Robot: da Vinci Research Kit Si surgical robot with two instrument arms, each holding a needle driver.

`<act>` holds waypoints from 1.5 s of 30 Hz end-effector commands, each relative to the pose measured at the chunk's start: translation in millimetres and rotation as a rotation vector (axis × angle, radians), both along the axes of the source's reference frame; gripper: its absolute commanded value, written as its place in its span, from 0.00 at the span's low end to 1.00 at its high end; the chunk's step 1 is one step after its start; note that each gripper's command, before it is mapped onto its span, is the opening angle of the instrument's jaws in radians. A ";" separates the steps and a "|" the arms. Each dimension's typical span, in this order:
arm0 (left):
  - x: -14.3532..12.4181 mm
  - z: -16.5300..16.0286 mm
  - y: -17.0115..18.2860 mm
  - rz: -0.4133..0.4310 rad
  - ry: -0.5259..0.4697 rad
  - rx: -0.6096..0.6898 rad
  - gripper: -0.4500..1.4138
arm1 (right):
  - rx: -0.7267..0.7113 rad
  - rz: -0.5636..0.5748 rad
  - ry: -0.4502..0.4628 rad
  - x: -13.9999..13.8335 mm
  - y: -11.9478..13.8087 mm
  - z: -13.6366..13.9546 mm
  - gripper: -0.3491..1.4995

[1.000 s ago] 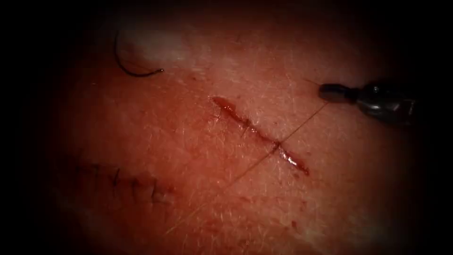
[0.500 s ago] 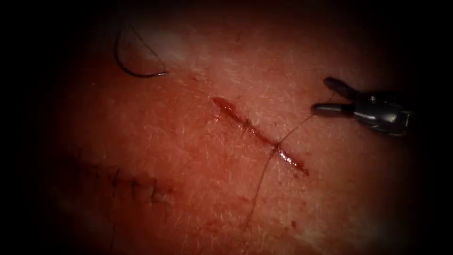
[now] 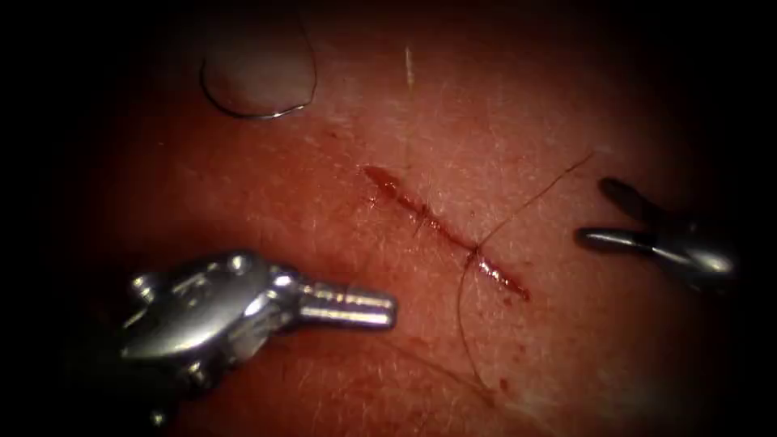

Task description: Wound Closure

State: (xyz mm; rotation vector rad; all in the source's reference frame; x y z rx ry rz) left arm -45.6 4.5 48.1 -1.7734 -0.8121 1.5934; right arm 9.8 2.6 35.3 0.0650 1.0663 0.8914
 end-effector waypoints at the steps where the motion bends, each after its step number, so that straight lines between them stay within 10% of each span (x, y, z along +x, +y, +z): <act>1: -1.0 1.1 -0.1 0.002 -0.005 0.003 0.00 | 0.004 -0.002 0.006 1.4 -1.0 0.2 0.74; 17: -4.2 8.9 9.0 -0.012 -0.035 -0.003 0.00 | 0.044 -0.104 0.130 9.8 -3.0 0.3 0.64; 25: -5.6 13.5 10.4 -0.036 -0.021 -0.026 0.00 | 0.047 -0.157 0.171 10.5 -4.3 0.0 0.00; 45: -8.1 21.5 8.8 -0.056 0.014 -0.053 0.00 | -0.058 -0.048 0.297 10.6 -3.3 -2.4 0.00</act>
